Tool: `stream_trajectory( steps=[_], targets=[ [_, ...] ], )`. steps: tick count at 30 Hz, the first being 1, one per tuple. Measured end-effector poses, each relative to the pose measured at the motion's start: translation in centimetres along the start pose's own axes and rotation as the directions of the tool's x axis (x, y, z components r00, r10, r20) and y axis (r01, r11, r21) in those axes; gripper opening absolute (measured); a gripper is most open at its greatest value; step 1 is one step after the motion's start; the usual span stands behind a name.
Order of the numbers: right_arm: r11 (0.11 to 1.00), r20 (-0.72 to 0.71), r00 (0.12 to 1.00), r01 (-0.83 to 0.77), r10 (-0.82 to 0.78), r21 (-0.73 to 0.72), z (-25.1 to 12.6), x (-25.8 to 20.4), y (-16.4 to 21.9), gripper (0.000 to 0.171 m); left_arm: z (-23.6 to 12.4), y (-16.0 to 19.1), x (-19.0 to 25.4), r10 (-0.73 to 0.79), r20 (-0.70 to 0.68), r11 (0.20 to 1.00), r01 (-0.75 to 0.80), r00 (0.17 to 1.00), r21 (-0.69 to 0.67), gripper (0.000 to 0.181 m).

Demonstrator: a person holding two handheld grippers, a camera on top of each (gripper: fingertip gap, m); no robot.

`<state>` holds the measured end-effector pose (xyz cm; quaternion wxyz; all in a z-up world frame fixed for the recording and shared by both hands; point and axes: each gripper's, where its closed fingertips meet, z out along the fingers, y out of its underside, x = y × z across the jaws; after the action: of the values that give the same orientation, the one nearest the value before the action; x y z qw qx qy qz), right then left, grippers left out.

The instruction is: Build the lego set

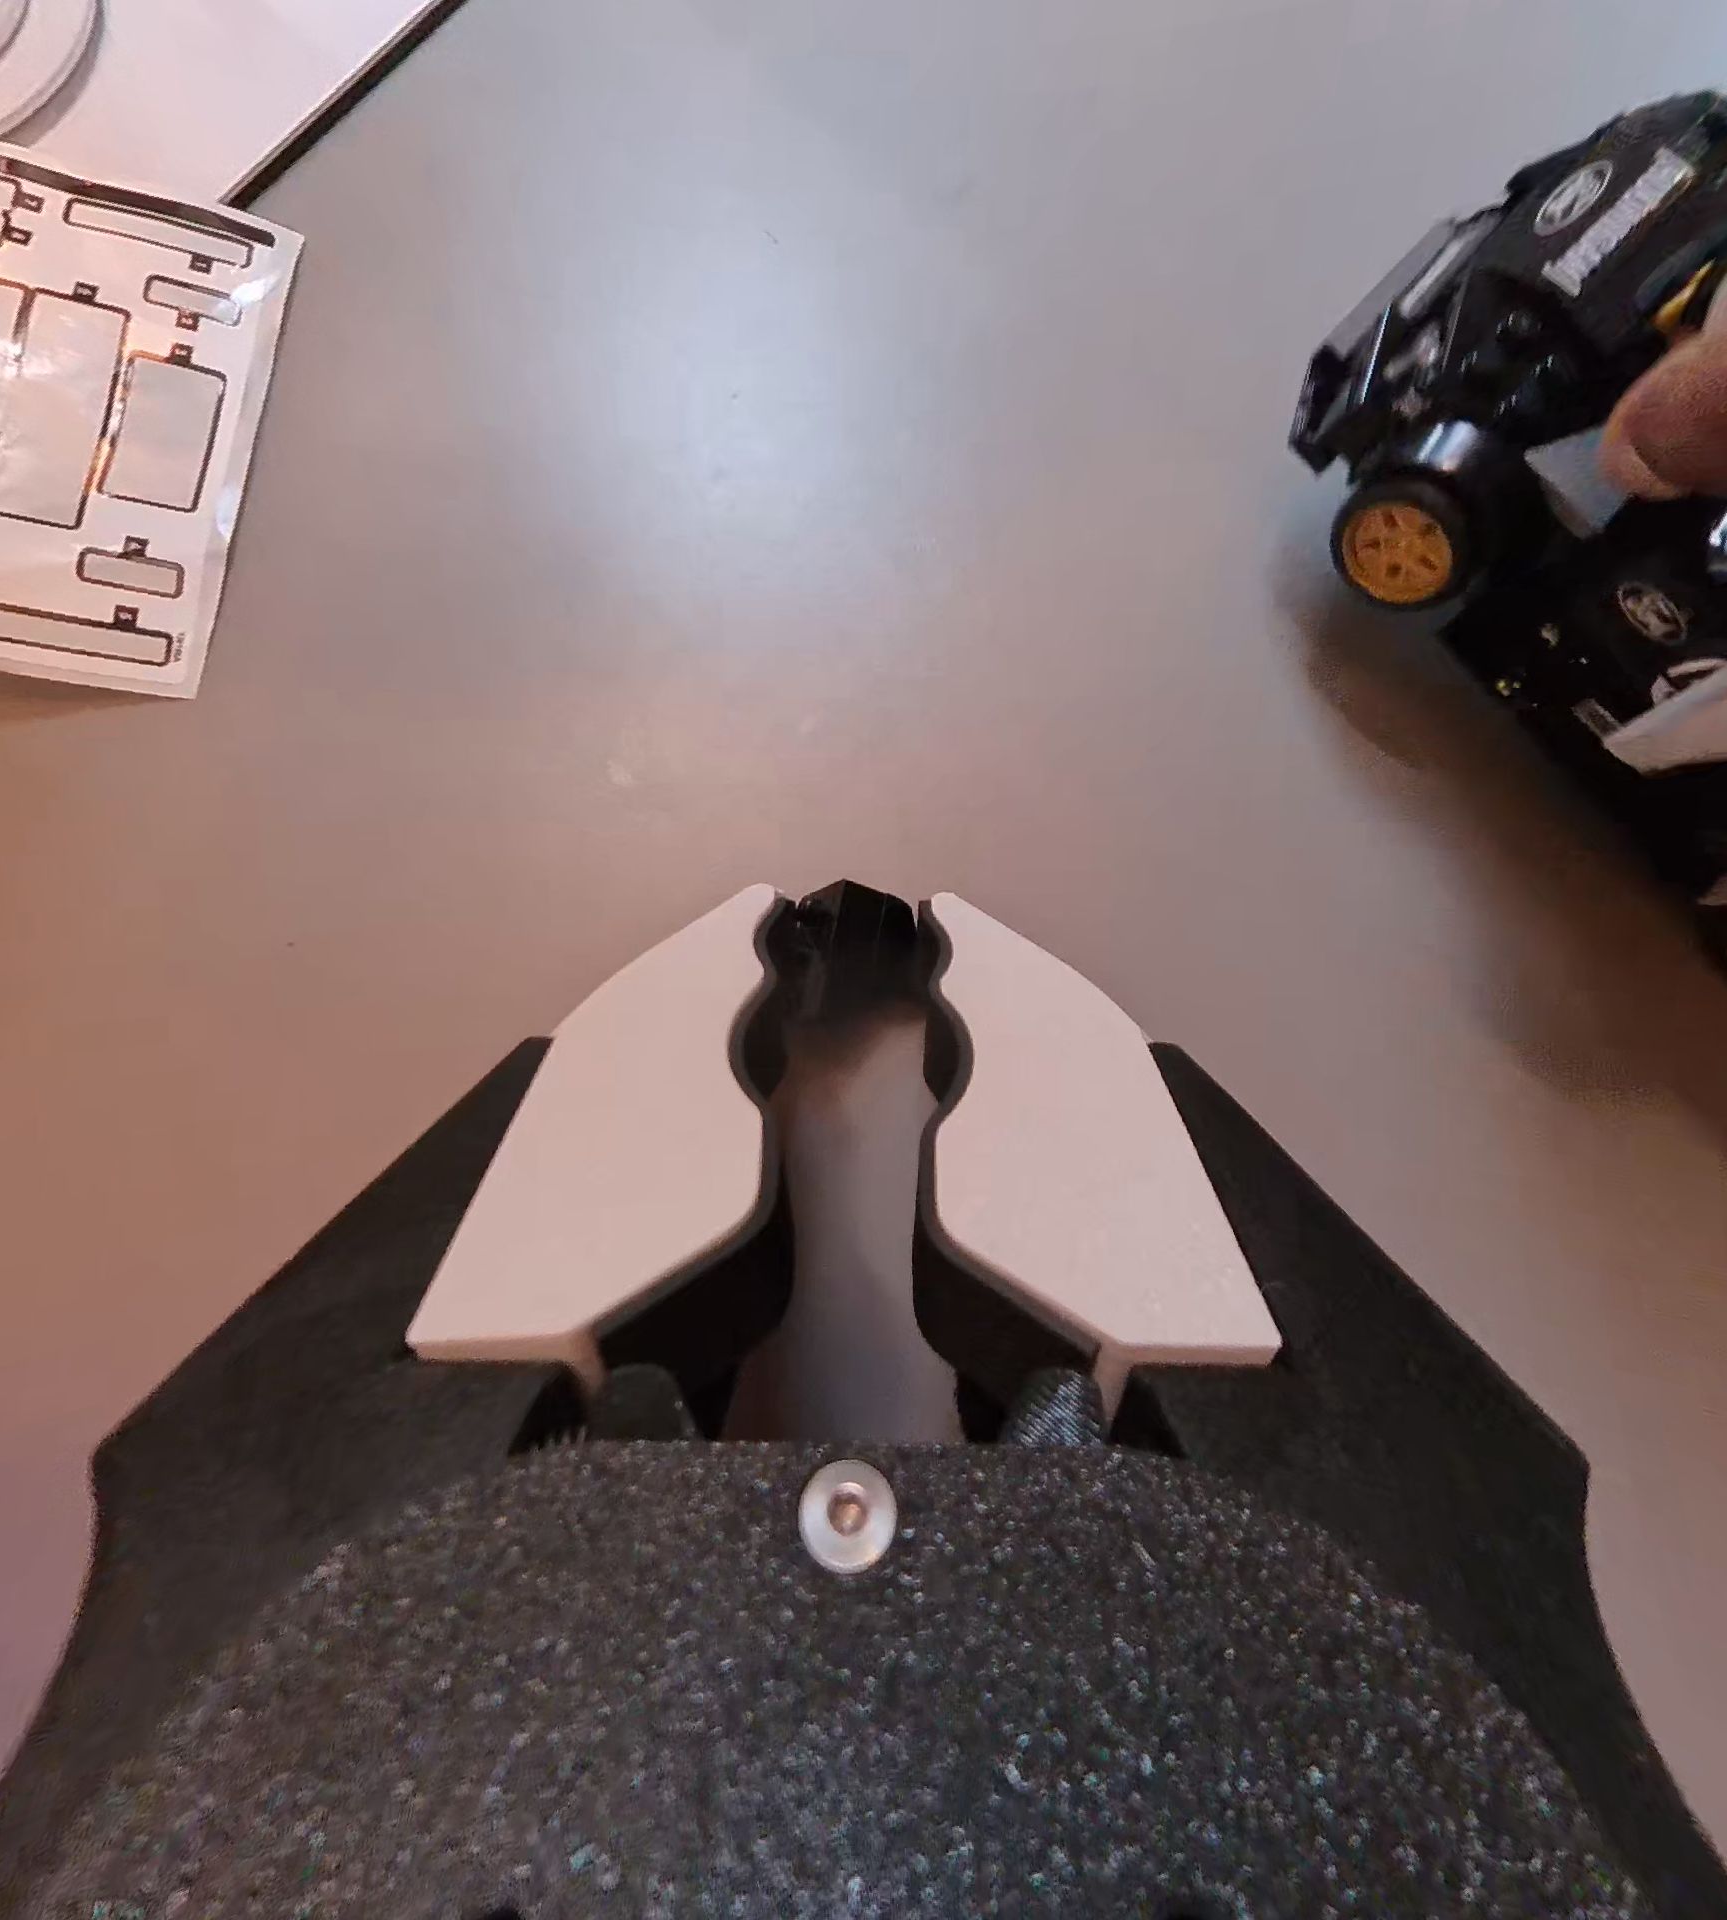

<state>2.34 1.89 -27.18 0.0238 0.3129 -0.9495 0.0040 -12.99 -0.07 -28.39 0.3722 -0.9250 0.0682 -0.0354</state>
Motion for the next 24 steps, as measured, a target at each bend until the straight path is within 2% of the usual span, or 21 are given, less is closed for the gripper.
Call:
stream_trajectory(
  steps=[4, 7, 12, 14, 16, 18, 19, 21, 23, 24],
  targets=[
    [0.983, -0.003, 0.983, 0.184, -0.184, -0.007, 0.4, -0.1, -0.5, 0.070, 0.1, -0.1, 0.1, 0.002, -0.004, 1.000, -0.002, 1.000, 0.008, 0.023],
    [0.974, 0.000, 0.974, 0.228, -0.228, -0.005, 1.0, -0.2, -0.1, 0.070, 0.2, -0.1, 0.2, 0.007, -0.008, 1.000, -0.006, 1.000, 0.013, 0.023],
    [0.994, -0.038, 0.993, 0.112, -0.112, -0.022, 0.9, -0.4, 0.2, 0.077, 0.2, -0.2, 0.3, 0.011, -0.012, 1.000, -0.011, 1.000, 0.016, 0.023],
    [1.000, -0.056, 0.998, -0.009, 0.008, -0.010, 0.1, -0.7, 0.3, 0.079, 0.2, -0.2, 0.4, 0.016, -0.015, 1.000, -0.016, 1.000, 0.016, 0.023],
    [0.980, -0.065, 0.978, -0.196, 0.197, 0.014, -0.8, -1.2, 0.3, 0.081, 0.2, -0.2, 0.5, 0.016, -0.016, 1.000, -0.016, 1.000, 0.016, 0.023],
    [0.885, -0.038, 0.888, -0.451, 0.458, 0.119, -1.8, -2.0, -0.8, 0.082, 0.3, -0.2, 0.5, 0.016, -0.020, 1.000, -0.015, 1.000, 0.015, 0.023],
    [0.793, -0.025, 0.805, -0.577, 0.592, 0.195, -2.4, -1.9, -1.5, 0.077, 0.3, -0.2, 0.5, 0.014, -0.020, 1.000, -0.014, 1.000, 0.013, 0.023],
    [0.543, -0.008, 0.580, -0.758, 0.815, 0.362, -4.0, -0.8, -2.0, 0.067, 0.2, -0.2, 0.7, 0.017, -0.024, 1.000, -0.017, 1.000, 0.007, 0.023],
    [0.297, 0.012, 0.349, -0.813, 0.937, 0.502, -5.4, 0.4, -1.6, 0.050, 0.3, -0.2, 0.8, 0.027, -0.024, 1.000, -0.027, 0.999, 0.002, 0.023],
    [0.207, 0.015, 0.256, -0.811, 0.966, 0.547, -6.0, 0.9, -1.3, 0.039, 0.3, -0.2, 0.9, 0.028, -0.025, 1.000, -0.028, 0.999, 0.001, 0.023]
  ],
)
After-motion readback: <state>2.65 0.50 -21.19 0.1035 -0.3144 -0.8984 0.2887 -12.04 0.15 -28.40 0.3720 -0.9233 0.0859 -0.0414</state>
